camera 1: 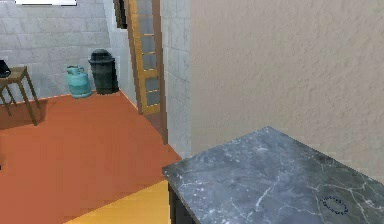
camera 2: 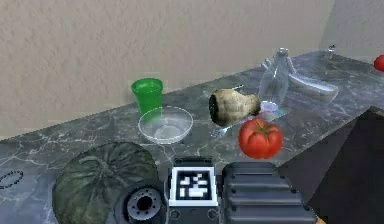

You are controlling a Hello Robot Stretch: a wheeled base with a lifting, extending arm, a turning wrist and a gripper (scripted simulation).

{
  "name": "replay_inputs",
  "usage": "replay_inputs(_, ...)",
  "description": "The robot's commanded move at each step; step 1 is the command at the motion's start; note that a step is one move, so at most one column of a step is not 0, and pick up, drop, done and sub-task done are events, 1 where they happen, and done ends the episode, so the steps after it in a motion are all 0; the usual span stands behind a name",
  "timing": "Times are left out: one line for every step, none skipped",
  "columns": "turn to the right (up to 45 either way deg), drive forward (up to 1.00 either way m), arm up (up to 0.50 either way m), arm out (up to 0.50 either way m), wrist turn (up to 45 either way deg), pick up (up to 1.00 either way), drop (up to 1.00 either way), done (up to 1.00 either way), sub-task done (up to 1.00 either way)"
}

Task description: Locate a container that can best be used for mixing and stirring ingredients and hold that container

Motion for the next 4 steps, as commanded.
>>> replay_inputs(0.0, 0.00, 0.00, 0.18, 0.0, 0.00, 0.00, 0.00, 0.00)
replay_inputs(0.0, 0.00, 0.00, 0.00, 45.0, 0.00, 0.00, 0.00, 0.00)
replay_inputs(0.0, 0.00, 0.00, 0.00, 45.0, 0.00, 0.00, 0.00, 0.00)
replay_inputs(0.0, 0.00, 0.00, 0.00, 45.0, 0.00, 0.00, 0.00, 0.00)
